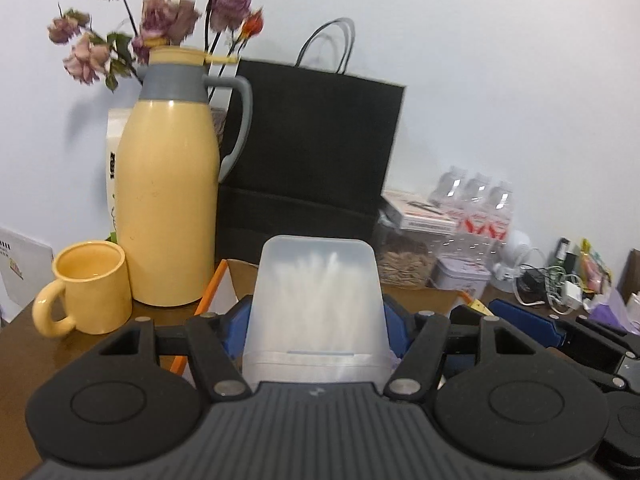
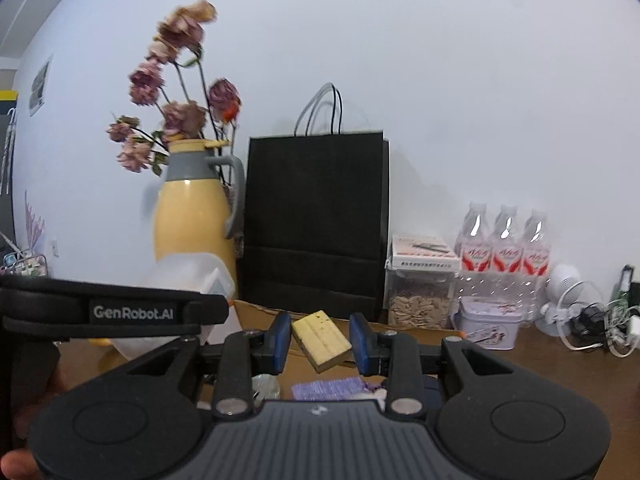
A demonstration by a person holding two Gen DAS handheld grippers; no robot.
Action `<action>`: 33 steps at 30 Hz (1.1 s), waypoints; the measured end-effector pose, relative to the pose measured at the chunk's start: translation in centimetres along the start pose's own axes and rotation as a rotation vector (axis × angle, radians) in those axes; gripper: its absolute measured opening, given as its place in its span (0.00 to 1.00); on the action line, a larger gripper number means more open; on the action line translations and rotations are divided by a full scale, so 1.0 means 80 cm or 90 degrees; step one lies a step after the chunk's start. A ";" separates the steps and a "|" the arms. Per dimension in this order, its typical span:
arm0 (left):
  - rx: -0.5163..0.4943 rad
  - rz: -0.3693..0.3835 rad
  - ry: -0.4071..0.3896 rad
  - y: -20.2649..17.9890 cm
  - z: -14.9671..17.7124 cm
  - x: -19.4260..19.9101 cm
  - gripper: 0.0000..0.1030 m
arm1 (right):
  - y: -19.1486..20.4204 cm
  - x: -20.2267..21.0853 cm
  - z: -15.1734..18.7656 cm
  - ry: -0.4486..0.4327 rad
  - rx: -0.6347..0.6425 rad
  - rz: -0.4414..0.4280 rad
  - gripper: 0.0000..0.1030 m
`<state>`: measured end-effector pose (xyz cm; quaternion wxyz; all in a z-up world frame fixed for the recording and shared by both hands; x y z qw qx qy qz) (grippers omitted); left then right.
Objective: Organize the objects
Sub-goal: 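Lower container and yellow block into the box and open both grippers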
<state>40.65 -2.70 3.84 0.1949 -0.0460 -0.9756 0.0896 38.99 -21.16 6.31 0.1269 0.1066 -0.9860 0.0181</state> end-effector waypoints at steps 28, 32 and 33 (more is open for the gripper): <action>-0.066 -0.036 0.027 0.035 0.007 -0.102 1.00 | -0.019 -0.146 0.036 0.140 0.007 -0.008 1.00; -0.061 -0.038 0.026 0.037 0.008 -0.102 1.00 | -0.020 -0.141 0.033 0.134 0.010 0.000 1.00; -0.059 -0.038 0.024 0.037 0.008 -0.101 1.00 | -0.020 -0.141 0.033 0.134 0.011 -0.001 1.00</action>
Point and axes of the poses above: each gripper's, at about its wrist camera, not at the fingertips, and x roughly against the way its jaws point, y to its left, z to its underside, the point moved 5 cm from there along -x, roughly the way its jaws point, and after that the axes turned 3 degrees about z, right-handed, at the moved point
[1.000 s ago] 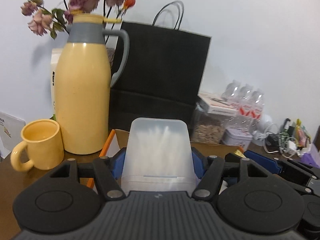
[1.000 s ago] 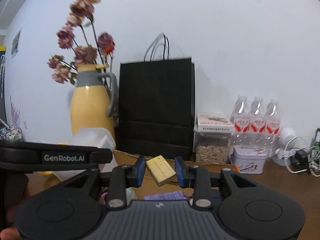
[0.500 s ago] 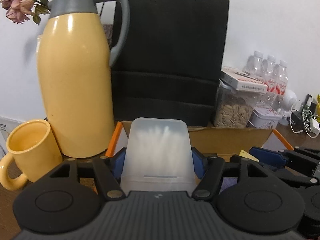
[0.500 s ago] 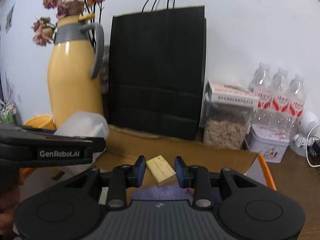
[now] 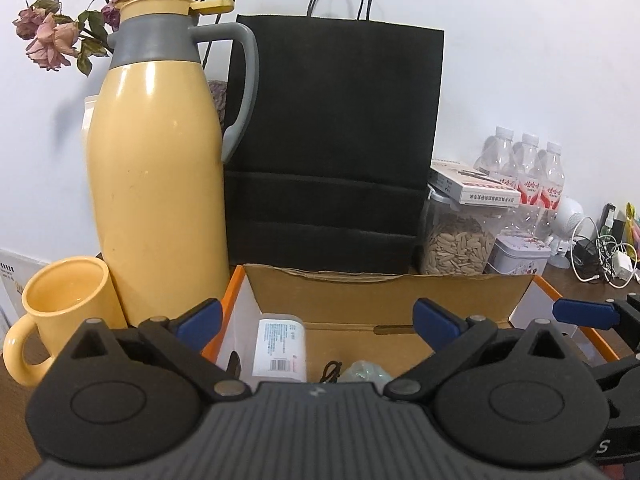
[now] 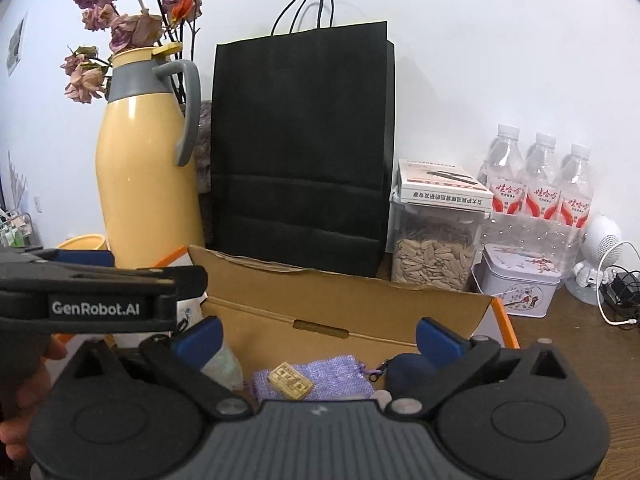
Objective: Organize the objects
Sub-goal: 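Lower container and yellow block into the box and open both grippers, then move both grippers back toward the remaining caps on the table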
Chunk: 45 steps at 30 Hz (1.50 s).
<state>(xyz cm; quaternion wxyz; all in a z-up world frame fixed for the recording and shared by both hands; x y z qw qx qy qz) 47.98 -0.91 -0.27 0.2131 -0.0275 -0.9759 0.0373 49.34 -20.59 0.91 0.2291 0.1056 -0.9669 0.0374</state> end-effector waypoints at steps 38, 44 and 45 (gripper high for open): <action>0.008 0.013 -0.030 0.003 0.084 0.170 1.00 | -0.013 0.202 0.087 -0.074 0.008 0.066 1.00; 0.003 0.000 -0.009 0.003 0.115 0.191 1.00 | -0.017 0.218 0.134 -0.032 -0.002 0.079 1.00; 0.003 -0.003 -0.004 0.003 0.119 0.192 1.00 | -0.018 0.221 0.140 -0.028 -0.005 0.079 1.00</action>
Point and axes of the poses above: each gripper's, at about its wrist camera, not at the fingertips, and x roughly against the way its jaws point, y to its left, z to its underside, the point moved 5 cm from there along -x, roughly the way its jaws point, and after that the axes turned 3 degrees about z, right-handed, at the moved point
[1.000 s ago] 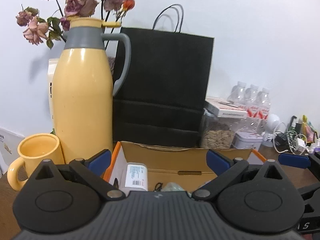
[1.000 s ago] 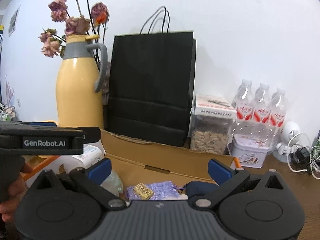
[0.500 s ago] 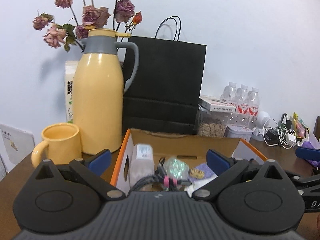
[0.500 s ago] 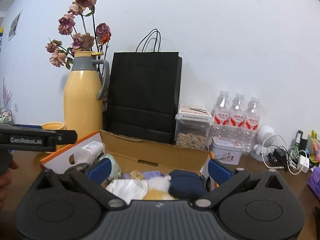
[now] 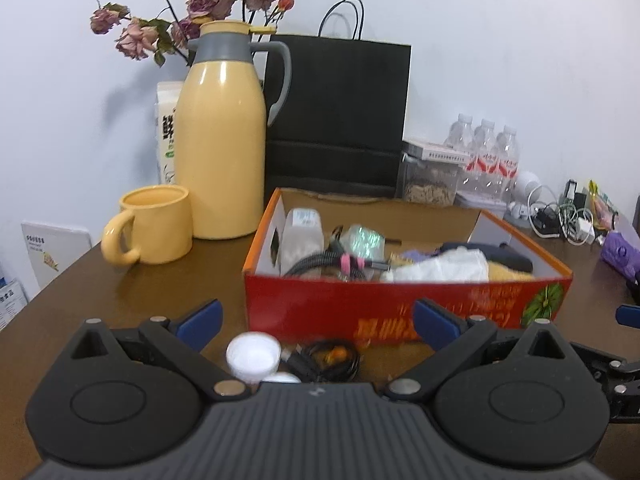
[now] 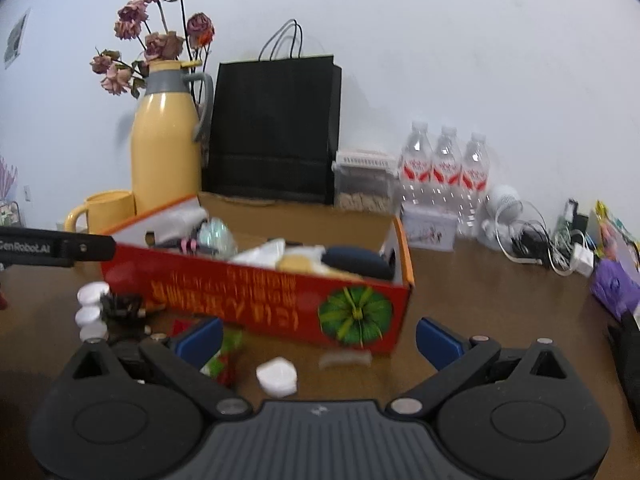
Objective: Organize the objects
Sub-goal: 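Move both grippers back toward the remaining caps on the table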
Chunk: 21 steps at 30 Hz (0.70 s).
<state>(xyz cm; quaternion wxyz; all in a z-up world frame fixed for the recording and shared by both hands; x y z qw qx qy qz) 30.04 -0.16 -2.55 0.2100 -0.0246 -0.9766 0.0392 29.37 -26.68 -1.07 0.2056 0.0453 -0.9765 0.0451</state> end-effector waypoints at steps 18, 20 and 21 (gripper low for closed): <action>0.028 -0.029 0.064 0.014 0.031 0.002 1.00 | -0.001 -0.015 0.040 0.109 -0.009 -0.011 1.00; 0.031 -0.029 0.068 0.015 0.032 0.001 1.00 | -0.002 -0.019 0.041 0.121 -0.014 -0.011 1.00; 0.031 -0.030 0.069 0.015 0.031 0.001 1.00 | -0.003 -0.023 0.042 0.130 -0.016 -0.011 1.00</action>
Point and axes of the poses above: each gripper's, at about its wrist camera, not at the fingertips, and x roughly against the way its jaws point, y to its left, z to its underside, the point moved 5 cm from there along -x, roughly the way its jaws point, and after that the axes turned 3 degrees about z, right-handed, at the moved point
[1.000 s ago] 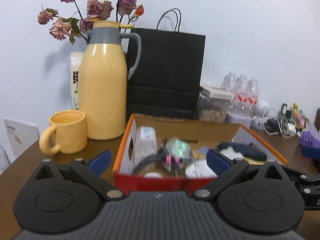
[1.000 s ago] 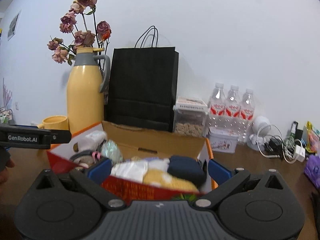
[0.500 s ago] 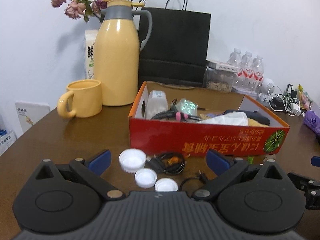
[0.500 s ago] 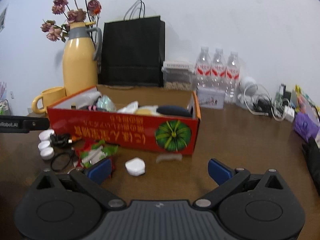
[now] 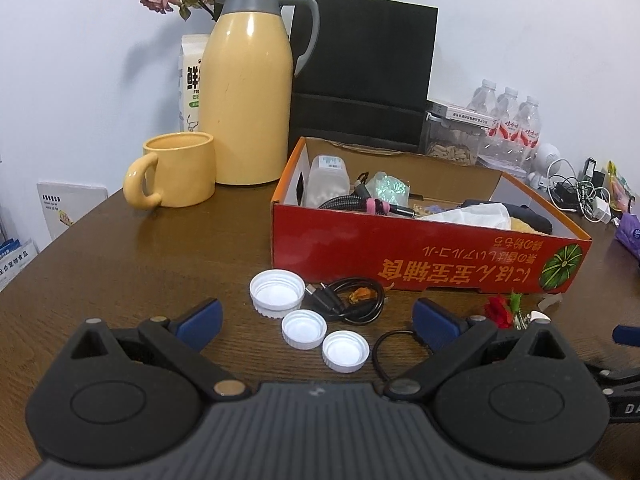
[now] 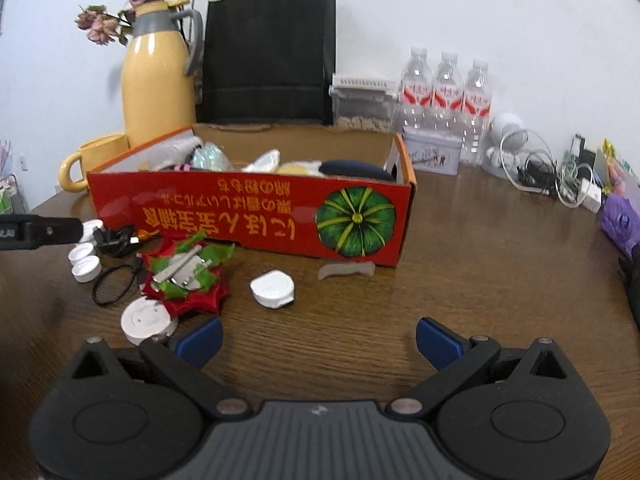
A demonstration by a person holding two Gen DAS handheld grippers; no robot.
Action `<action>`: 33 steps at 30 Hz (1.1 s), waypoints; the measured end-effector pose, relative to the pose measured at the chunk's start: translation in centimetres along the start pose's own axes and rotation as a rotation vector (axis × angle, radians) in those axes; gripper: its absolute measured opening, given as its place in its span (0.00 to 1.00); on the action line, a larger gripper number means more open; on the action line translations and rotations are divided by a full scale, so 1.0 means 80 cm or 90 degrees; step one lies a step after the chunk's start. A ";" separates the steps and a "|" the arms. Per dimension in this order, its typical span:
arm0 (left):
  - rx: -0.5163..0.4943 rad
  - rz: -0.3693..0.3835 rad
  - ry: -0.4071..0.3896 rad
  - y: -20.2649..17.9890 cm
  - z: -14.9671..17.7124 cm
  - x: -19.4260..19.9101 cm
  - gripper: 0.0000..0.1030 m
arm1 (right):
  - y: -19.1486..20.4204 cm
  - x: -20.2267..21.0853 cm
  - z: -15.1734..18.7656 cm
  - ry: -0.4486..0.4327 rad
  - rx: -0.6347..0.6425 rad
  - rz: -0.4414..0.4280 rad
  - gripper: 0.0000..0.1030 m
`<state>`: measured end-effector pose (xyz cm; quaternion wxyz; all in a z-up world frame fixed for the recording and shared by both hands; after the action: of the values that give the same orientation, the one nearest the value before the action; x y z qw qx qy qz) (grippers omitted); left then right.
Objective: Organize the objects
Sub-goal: 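Move both grippers back toward the remaining caps on the table, then grasp the white round puck with right gripper while left gripper grasps a white cap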
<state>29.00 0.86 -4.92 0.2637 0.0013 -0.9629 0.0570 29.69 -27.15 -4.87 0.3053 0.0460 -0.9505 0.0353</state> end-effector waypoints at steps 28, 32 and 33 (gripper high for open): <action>0.001 -0.002 0.009 0.001 0.003 -0.001 1.00 | 0.009 -0.047 -0.023 0.030 -0.008 -0.028 0.77; 0.002 -0.002 0.010 0.001 0.003 -0.001 1.00 | 0.010 -0.038 -0.024 0.008 -0.015 -0.058 0.26; 0.003 -0.002 0.010 0.002 0.003 -0.001 1.00 | 0.008 -0.036 -0.024 0.007 -0.023 -0.069 0.26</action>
<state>28.93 0.97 -5.21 0.2713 0.0030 -0.9607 0.0586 33.07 -26.11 -5.05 0.3125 0.0915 -0.9455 0.0017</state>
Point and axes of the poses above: each gripper's, at about its wrist camera, not at the fingertips, and x roughly against the way its jaws point, y to its left, z to its underside, the point moved 5 cm from there along -x, roughly the way its jaws point, and after that the axes turned 3 degrees about z, right-handed, at the moved point
